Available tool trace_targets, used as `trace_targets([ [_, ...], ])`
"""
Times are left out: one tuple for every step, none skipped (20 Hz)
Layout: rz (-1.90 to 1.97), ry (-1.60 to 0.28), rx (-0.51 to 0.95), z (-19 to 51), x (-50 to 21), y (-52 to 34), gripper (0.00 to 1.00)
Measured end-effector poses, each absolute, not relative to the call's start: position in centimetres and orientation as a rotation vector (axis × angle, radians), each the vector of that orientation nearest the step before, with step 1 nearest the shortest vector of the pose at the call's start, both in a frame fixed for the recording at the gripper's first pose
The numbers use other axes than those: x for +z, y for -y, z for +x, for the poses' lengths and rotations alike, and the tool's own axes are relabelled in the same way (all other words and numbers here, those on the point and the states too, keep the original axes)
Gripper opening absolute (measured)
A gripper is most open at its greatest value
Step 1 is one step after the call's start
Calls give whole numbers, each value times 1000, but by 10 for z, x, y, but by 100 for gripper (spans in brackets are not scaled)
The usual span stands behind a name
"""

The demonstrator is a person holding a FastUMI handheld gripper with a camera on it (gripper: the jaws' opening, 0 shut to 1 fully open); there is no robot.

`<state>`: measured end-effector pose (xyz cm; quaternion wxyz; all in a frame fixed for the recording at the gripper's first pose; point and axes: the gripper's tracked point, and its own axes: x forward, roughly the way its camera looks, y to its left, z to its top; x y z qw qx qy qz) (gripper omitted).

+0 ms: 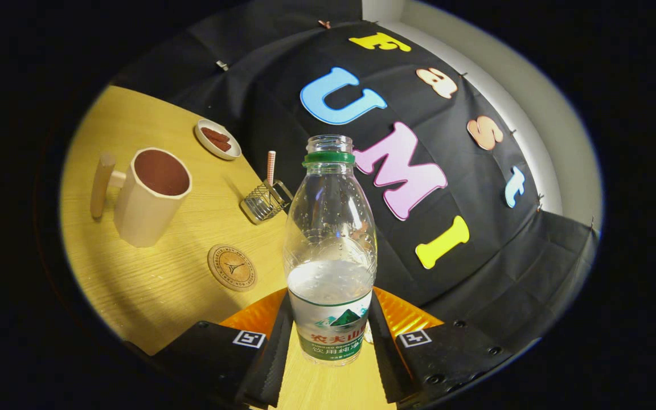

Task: Take the bottle from table, then pour the juice into the cup, finally place the bottle on the coaster

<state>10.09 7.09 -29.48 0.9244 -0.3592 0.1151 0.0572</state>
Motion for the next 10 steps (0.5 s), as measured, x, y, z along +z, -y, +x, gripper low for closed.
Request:
trace_targets([
  [-757,-234,130,103,-293,-76,69],
  [-784,-228,138,106,-291,-82,69],
  [-819,-223,139,108,-289,-85,69],
  [-858,-219,144,108,-289,-91,69],
  [-899,-218,149,110,-290,-95,69],
  [-937,-219,158,110,-293,-99,69],
  [-970,-220,165,112,-295,-102,69],
  [-1000,-220,170,112,-297,-104,69],
  [-1026,-222,173,111,-299,-105,69],
  [-1050,-226,176,112,-301,-105,69],
])
